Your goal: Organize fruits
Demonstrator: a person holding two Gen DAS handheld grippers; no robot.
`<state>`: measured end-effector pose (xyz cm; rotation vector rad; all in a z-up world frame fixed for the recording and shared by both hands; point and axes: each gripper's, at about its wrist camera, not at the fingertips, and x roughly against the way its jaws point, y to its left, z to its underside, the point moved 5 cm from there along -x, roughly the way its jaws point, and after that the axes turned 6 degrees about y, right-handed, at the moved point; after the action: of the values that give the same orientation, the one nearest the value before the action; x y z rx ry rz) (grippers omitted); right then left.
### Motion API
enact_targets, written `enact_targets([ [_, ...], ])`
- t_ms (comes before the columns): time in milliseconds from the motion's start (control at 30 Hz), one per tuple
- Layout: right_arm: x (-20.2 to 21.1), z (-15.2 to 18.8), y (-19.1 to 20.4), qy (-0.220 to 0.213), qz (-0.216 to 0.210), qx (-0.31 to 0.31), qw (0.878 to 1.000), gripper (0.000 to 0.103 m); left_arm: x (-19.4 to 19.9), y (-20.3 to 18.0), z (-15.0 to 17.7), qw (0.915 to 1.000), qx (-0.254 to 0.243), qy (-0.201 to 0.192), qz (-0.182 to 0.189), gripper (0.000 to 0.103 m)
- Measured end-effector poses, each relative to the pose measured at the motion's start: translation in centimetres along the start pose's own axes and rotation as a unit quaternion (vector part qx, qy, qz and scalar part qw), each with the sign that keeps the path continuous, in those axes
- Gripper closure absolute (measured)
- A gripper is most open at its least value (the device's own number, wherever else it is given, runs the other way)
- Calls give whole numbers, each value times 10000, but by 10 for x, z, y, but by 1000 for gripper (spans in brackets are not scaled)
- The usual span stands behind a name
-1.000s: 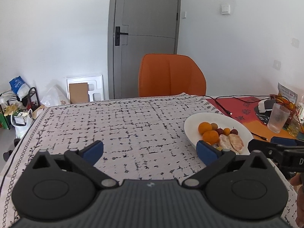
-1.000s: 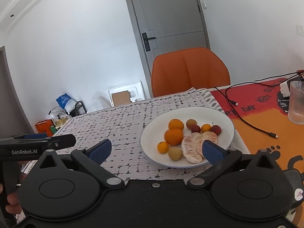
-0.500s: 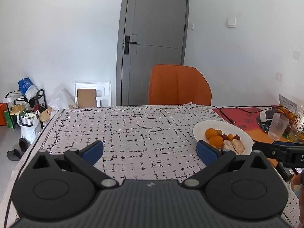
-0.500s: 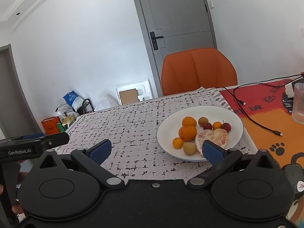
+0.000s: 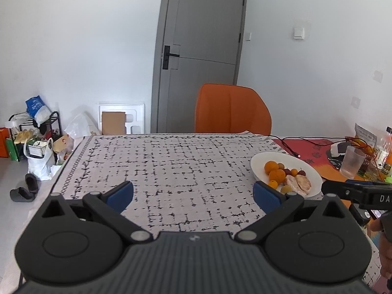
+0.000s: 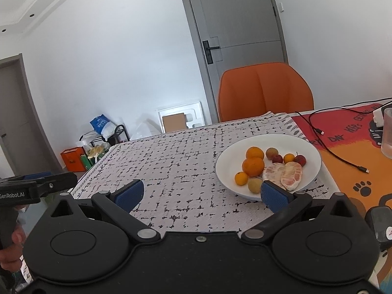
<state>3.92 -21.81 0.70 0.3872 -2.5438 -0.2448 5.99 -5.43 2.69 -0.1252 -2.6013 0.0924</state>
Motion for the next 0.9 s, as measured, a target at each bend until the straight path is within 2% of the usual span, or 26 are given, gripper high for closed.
enact_targets([
  [300, 4, 7, 7, 21, -58, 67, 10000, 0, 9, 12, 4, 9998, 133, -6, -112, 0],
  [567, 8, 14, 4, 25, -43, 28, 10000, 0, 9, 11, 13, 9999, 81, 101, -86, 0],
  [900, 6, 24, 3, 129, -82, -35, 9999, 0, 4, 16, 24, 9993, 91, 266, -263, 0],
])
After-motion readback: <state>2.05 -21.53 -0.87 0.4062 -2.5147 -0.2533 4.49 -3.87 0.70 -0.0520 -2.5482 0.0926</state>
